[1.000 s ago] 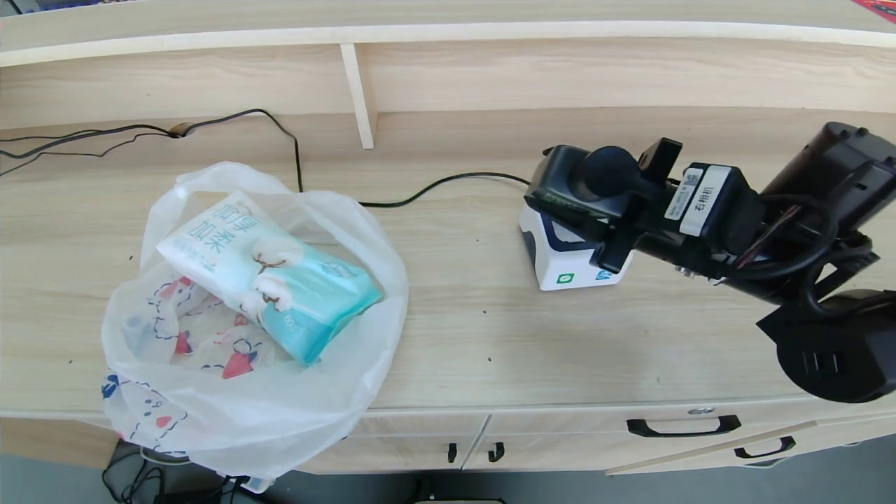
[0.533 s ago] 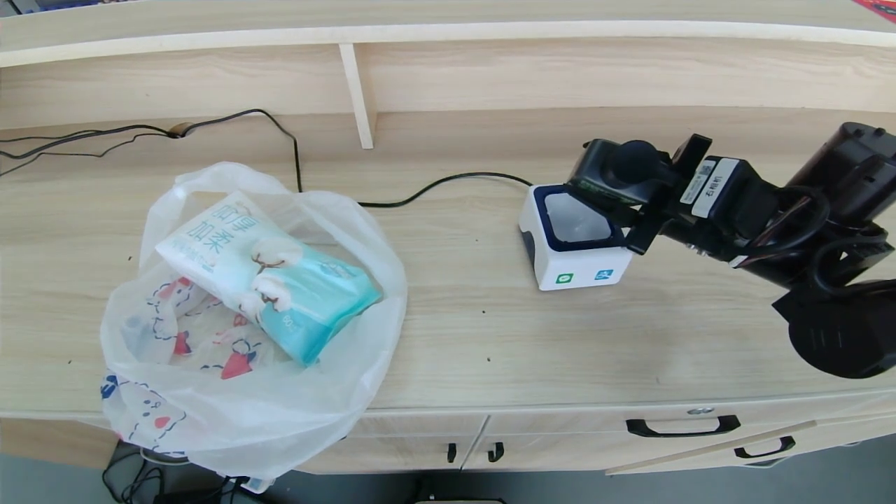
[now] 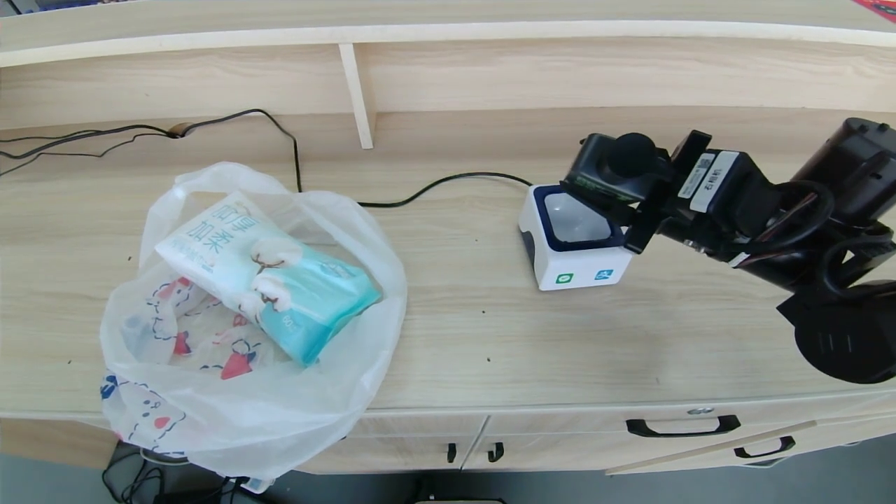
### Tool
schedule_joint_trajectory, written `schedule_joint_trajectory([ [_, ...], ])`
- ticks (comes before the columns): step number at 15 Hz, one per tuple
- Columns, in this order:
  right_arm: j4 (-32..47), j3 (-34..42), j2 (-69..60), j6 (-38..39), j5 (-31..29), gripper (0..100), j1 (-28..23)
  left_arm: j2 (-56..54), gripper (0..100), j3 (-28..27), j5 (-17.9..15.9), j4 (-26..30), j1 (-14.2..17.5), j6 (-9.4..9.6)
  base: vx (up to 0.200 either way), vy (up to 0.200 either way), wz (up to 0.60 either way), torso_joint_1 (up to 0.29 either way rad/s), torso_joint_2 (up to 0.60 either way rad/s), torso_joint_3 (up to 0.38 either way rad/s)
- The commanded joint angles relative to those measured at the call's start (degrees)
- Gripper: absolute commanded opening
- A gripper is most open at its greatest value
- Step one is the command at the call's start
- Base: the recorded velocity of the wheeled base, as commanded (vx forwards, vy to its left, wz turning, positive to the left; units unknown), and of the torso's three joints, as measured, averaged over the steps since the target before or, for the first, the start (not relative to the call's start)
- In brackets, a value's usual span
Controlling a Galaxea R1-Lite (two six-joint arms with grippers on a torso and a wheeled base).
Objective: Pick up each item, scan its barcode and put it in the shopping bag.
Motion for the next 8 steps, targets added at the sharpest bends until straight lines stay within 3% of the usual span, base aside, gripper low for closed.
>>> schedule_joint_trajectory([
  [1,5.7,1.5,-7.9,0.8,-5.4,0,3.3,0.0,100,0.0,0.0,0.0,0.0,-0.13,0.0,0.0,0.6,0.002,0.01,0.007],
  [5,16.1,2.1,-17.6,4.9,-10.9,0,7.0,0.0,100,0.0,0.0,0.1,0.0,-0.22,0.0,0.0,0.6,0.004,0.0,0.007],
  [8,16.7,2.2,-21.3,13.5,-10.9,0,5.8,0.0,100,0.0,0.0,0.2,0.0,-0.13,0.0,0.0,0.6,0.002,0.0,0.001],
])
